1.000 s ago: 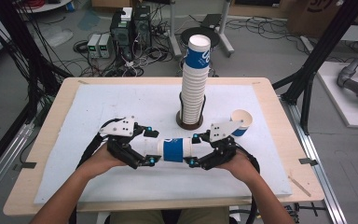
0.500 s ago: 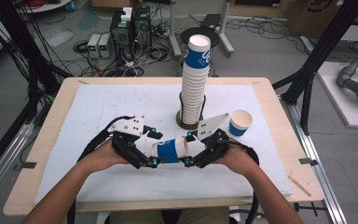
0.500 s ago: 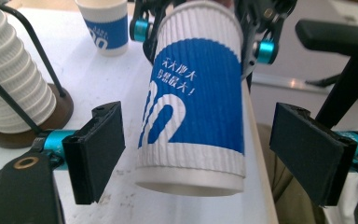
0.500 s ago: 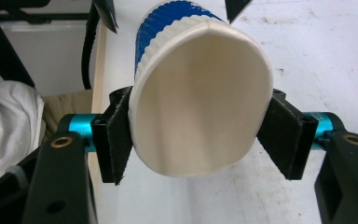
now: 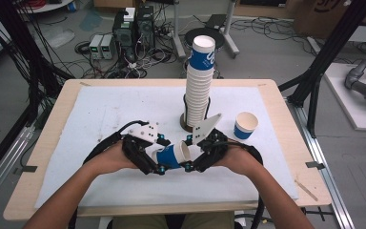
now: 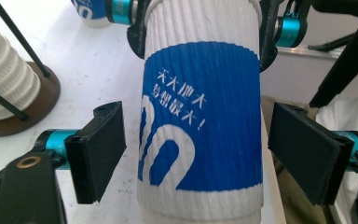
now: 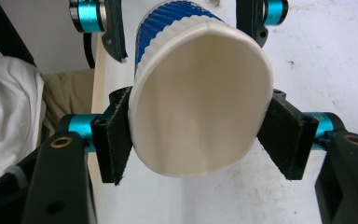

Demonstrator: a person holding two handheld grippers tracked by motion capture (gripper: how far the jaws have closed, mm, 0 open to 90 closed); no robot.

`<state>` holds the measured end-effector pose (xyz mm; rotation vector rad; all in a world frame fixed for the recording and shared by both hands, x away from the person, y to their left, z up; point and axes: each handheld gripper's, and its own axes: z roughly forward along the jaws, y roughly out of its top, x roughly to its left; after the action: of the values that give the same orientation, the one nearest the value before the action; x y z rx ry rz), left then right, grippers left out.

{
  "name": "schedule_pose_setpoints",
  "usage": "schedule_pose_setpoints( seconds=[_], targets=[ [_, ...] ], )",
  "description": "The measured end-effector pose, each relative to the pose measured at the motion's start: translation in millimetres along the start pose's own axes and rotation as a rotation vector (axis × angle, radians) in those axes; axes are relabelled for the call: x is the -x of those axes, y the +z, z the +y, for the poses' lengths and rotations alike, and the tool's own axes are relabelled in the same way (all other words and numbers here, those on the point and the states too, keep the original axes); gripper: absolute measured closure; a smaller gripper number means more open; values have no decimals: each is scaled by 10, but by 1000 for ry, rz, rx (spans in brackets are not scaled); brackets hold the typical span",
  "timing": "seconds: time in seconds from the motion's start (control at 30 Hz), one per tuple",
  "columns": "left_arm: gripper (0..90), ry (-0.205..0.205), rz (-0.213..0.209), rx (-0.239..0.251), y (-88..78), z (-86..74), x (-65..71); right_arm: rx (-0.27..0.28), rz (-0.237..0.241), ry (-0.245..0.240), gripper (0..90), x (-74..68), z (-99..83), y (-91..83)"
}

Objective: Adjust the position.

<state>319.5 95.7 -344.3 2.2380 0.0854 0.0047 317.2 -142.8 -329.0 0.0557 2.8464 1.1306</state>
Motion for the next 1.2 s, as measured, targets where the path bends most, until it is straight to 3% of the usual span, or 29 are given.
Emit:
schedule_pose_setpoints(
  seconds=[0.33, 0.67, 0.97, 1.2],
  targets=[
    [233, 10, -13, -78, 77, 12, 0, -96, 3, -33, 327, -27, 111, 49],
    [297, -5, -48, -135, 158, 15, -8, -147, 4, -60, 326, -51, 171, 110],
    [317, 18, -48, -161, 204, 20, -1, -140, 16, -55, 326, -51, 172, 121],
    [310, 26, -31, -130, 194, 11, 3, -92, 10, -22, 266, -35, 131, 101]
  ],
)
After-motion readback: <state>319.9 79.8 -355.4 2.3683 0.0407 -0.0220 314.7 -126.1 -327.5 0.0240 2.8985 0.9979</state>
